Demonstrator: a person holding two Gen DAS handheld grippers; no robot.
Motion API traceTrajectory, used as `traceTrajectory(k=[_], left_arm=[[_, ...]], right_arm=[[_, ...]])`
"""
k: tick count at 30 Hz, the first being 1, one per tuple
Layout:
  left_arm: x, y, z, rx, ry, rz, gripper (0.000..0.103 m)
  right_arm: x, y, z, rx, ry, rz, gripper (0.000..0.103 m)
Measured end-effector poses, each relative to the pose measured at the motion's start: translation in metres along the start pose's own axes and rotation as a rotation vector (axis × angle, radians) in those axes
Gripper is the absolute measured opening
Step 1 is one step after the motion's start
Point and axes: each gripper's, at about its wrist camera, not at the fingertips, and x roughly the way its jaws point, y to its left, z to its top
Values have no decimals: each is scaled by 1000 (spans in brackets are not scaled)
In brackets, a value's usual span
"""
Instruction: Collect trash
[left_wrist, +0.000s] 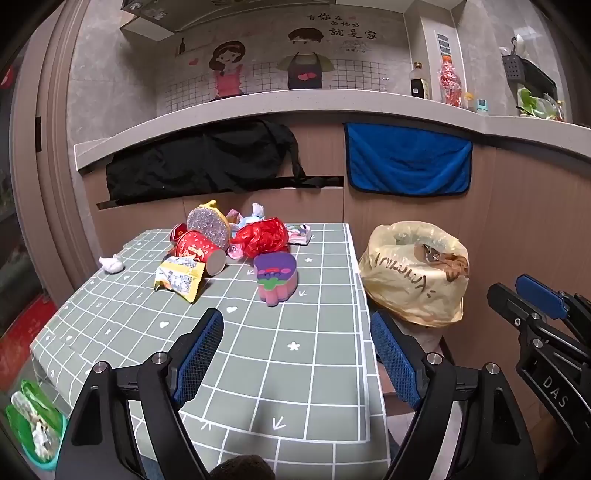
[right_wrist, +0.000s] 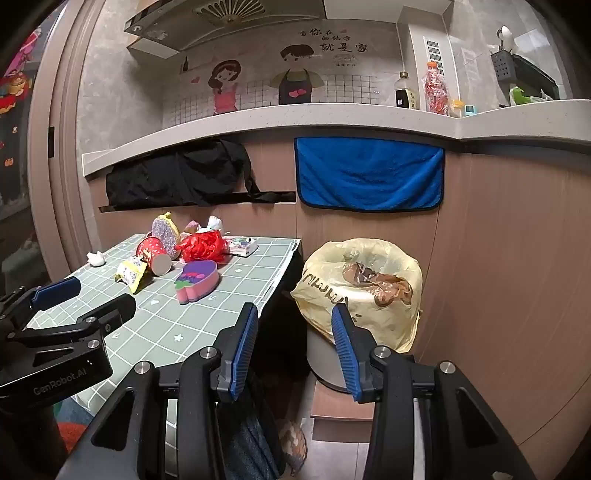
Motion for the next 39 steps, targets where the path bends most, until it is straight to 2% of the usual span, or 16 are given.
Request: traceTrajectory(k=[8, 17, 39], left_arm=[[7, 7, 3, -5, -7, -5, 82], [-9, 1, 4, 5, -37, 0, 82], [-9, 0, 7, 8, -60, -2, 82]], right_arm=[[-2, -1, 0, -6, -10, -9, 39], [-5, 0, 2, -4, -21, -15, 39], [-7, -4, 4, 2, -30, -19, 39]])
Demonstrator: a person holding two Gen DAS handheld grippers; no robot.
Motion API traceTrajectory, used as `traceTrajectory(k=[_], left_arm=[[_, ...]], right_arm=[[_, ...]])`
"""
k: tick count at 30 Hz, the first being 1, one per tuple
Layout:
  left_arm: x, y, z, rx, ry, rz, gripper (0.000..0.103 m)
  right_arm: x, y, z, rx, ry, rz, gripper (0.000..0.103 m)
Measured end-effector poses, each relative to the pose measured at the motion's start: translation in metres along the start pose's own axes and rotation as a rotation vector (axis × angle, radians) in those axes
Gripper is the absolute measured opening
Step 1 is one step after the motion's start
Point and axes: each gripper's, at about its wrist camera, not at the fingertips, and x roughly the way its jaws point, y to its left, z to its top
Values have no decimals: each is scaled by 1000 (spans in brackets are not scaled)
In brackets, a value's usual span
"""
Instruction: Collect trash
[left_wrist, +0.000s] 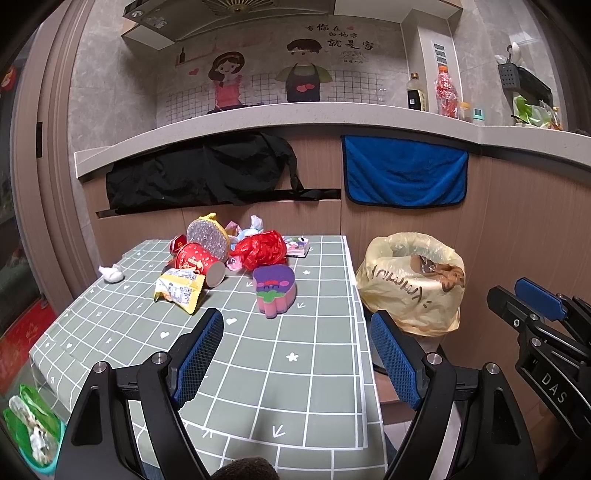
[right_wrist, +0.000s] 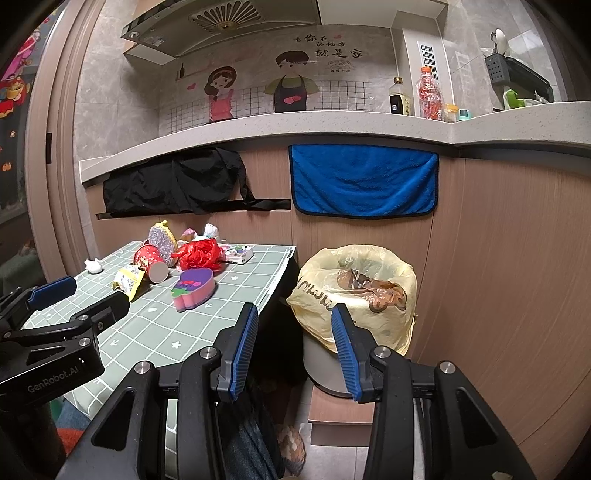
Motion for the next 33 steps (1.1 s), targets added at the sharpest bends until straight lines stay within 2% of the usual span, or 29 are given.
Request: traceTrajectory(k=[33], left_arm=[[-2, 0, 1, 0, -9, 0, 82]], right_arm=[[0, 0, -1, 0, 1, 2, 39]])
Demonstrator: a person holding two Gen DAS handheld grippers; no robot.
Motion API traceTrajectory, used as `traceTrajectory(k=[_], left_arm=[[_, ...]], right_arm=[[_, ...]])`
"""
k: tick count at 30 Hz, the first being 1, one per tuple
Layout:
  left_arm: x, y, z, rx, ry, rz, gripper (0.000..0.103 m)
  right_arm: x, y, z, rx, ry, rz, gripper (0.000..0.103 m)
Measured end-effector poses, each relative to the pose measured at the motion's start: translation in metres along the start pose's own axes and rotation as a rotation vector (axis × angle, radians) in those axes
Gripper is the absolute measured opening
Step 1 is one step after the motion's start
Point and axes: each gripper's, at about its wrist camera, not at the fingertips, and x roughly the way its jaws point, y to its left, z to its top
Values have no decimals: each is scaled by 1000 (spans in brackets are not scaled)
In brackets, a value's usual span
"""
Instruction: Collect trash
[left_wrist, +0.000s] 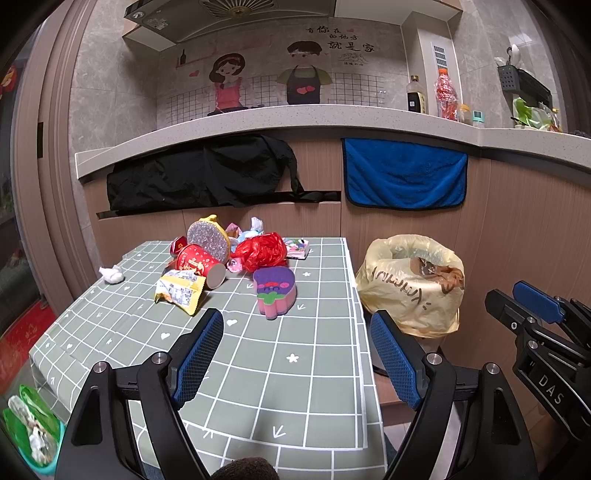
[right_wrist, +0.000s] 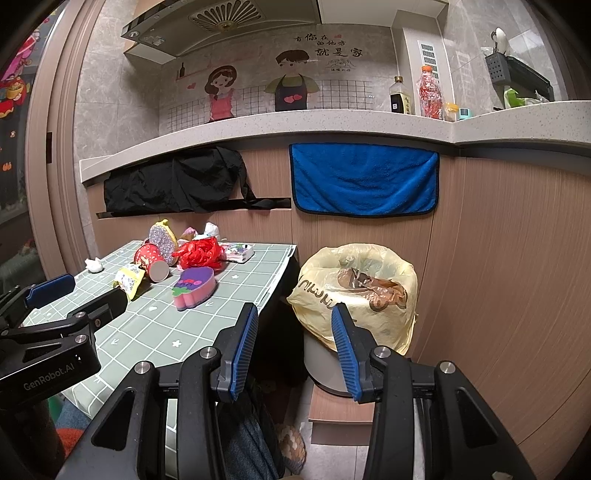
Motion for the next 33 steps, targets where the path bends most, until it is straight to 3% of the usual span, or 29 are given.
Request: traceTrajectory(k=[23, 29, 33], left_arm=[[3, 0, -4, -19, 12, -5, 82], [14, 18, 0, -39, 11, 7, 82], [37, 48, 11, -35, 17, 45, 82]], right_arm=[[6, 3, -2, -8, 15, 1, 39], [22, 11, 7, -37, 16, 9, 39], [45, 23, 22, -60, 6, 34, 39]])
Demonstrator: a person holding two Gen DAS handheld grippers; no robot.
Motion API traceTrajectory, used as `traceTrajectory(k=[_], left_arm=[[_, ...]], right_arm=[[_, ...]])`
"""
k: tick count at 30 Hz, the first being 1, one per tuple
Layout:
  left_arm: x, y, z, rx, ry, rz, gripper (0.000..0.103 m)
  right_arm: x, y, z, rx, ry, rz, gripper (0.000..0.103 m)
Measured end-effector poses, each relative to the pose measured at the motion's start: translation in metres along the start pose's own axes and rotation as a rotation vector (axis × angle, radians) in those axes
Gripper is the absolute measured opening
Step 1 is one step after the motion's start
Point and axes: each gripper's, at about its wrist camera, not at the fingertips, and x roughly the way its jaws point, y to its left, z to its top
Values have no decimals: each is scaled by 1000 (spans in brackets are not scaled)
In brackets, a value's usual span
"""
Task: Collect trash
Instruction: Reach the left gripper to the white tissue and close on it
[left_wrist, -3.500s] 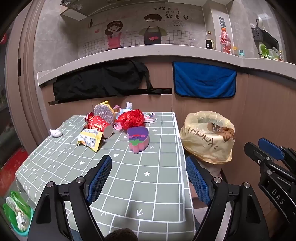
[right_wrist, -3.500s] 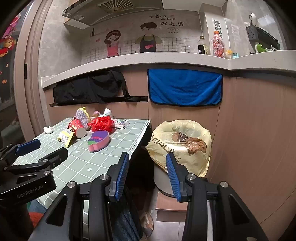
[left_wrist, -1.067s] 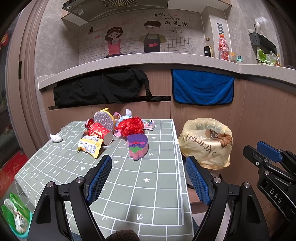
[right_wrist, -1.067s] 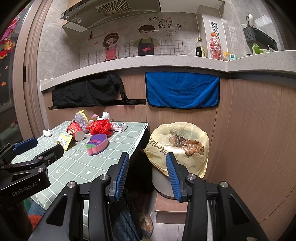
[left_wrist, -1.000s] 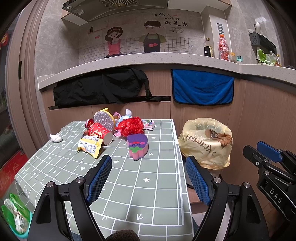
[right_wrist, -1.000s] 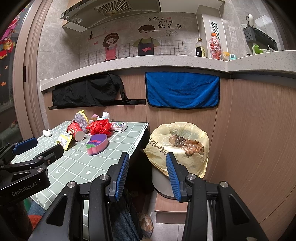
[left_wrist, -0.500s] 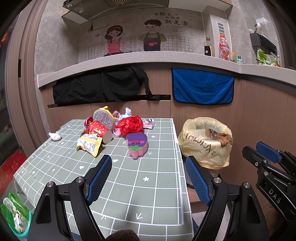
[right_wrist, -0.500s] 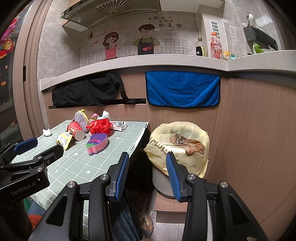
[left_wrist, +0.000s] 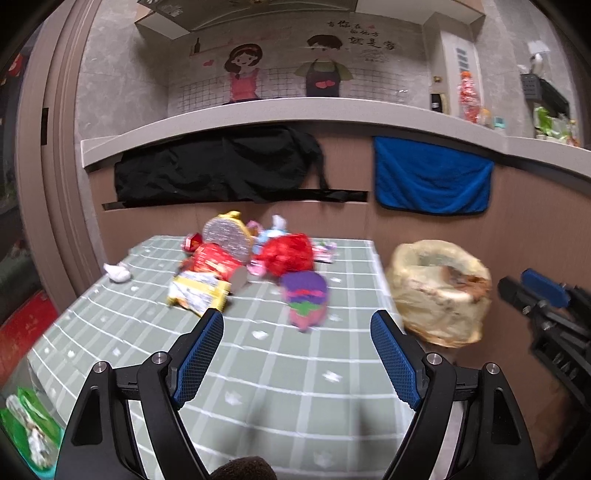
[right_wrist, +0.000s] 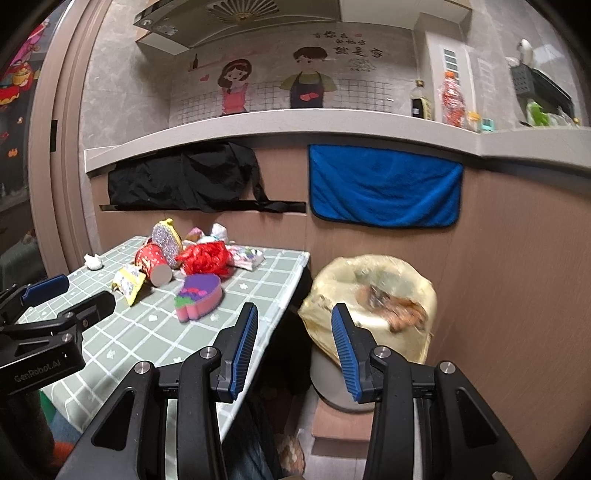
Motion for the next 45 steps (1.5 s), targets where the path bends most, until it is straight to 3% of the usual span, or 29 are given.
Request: traceTrajectory(k=[7, 16, 21, 28, 31, 37, 39, 41, 45], left_arm=[[49, 101, 32, -81, -30, 152, 82], [149, 287, 44, -344, 77, 270, 82], [208, 339, 35, -409, 177, 320, 82], [267, 365, 21, -489, 299, 372, 80], [279, 366, 16, -499, 334, 371, 63], [274, 362, 16, -509, 354, 287, 33], [264, 357, 16, -514, 344, 282, 30], [251, 352, 16, -527, 331, 227, 20], [216, 328, 18, -500, 268, 114, 17]], right_arm=[[59, 36, 42, -36, 18, 97, 39], [136, 98, 76, -65, 55, 171, 39], [170, 122, 78, -62, 112, 191, 39], [201, 134, 70, -60, 177, 189, 39], [207, 133, 68, -64, 186, 170, 39], [216, 137, 69, -76, 207, 183, 39], [216, 143, 71, -88, 202, 198, 39], [217, 149, 74, -93, 206, 228, 39], [230, 157, 79, -58, 269, 324, 39]])
